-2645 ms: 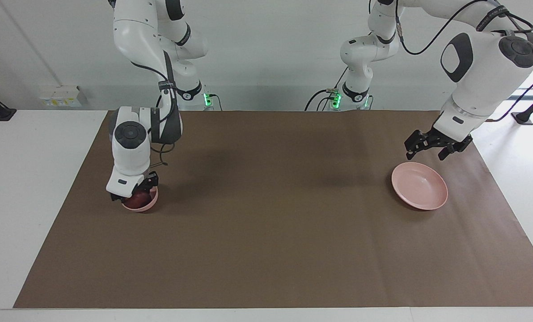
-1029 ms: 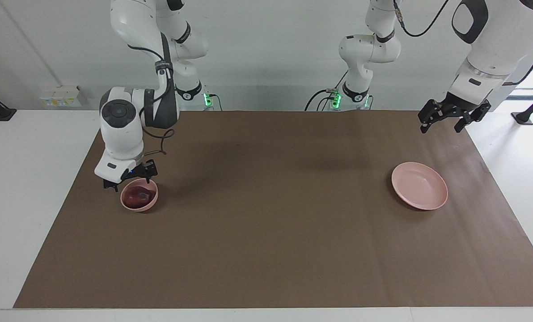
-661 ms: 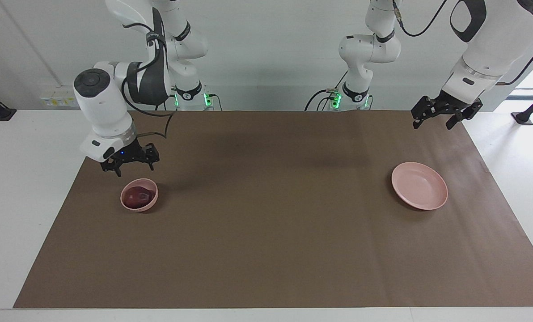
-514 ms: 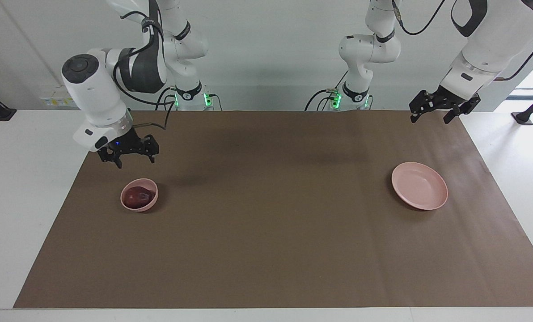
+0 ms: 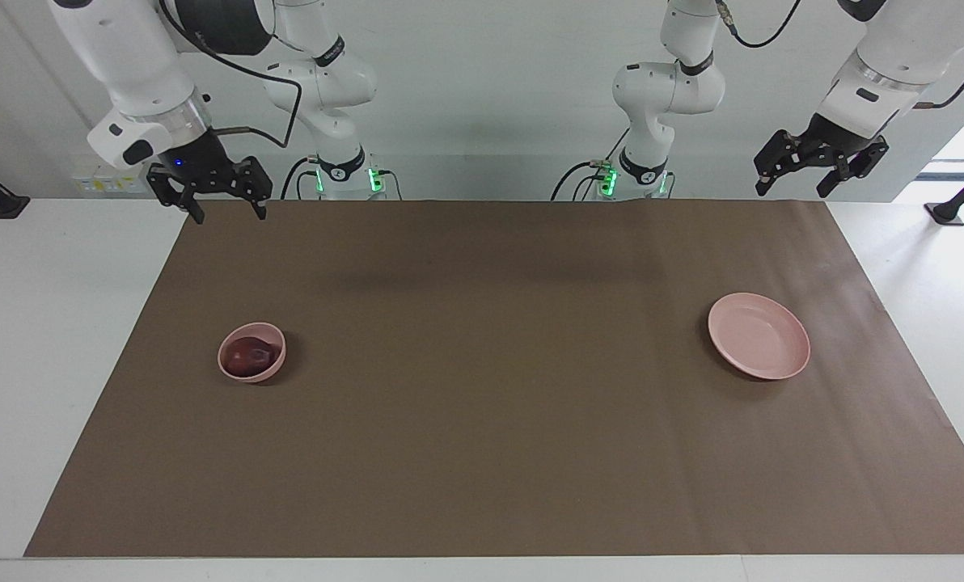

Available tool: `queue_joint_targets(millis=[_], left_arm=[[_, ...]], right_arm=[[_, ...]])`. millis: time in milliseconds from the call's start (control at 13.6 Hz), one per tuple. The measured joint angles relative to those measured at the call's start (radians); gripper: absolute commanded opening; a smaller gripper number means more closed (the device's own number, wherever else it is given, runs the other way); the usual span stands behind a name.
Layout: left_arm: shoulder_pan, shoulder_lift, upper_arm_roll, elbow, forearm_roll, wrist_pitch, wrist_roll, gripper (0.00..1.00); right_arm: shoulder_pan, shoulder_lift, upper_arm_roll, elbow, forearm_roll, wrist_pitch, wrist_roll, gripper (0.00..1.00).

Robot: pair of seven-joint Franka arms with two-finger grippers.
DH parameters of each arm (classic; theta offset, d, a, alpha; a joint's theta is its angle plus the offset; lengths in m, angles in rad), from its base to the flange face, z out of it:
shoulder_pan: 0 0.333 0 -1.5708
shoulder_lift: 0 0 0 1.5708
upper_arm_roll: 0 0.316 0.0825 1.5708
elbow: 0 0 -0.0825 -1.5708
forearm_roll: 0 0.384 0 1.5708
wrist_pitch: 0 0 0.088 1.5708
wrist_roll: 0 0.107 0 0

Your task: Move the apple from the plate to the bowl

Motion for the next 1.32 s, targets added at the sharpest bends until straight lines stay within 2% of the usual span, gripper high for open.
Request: queue_joint_targets(millis=[294, 588, 955, 1323], left_arm=[[0.000, 0.000, 0.000, 0.000, 0.000, -0.001, 0.000, 1.00], [0.000, 0.000, 0.000, 0.000, -0.001, -0.001, 0.000, 1.00], [0.000, 0.000, 0.000, 0.000, -0.001, -0.002, 0.000, 1.00], [0.000, 0.000, 0.000, 0.000, -0.001, -0.002, 0.000, 1.00]], right_arm=[[0.004, -0.001, 0.007, 0.046, 0.000, -0.038, 0.000, 1.00], [-0.003, -0.007, 0.002, 0.029, 0.000, -0.051, 0.000, 1.00], [-0.060, -0.053, -0.002, -0.025, -0.001, -0.059, 0.000, 1.00], [-0.058, -0.057, 0.005, 0.040, -0.015, -0.059, 0.000, 1.00]])
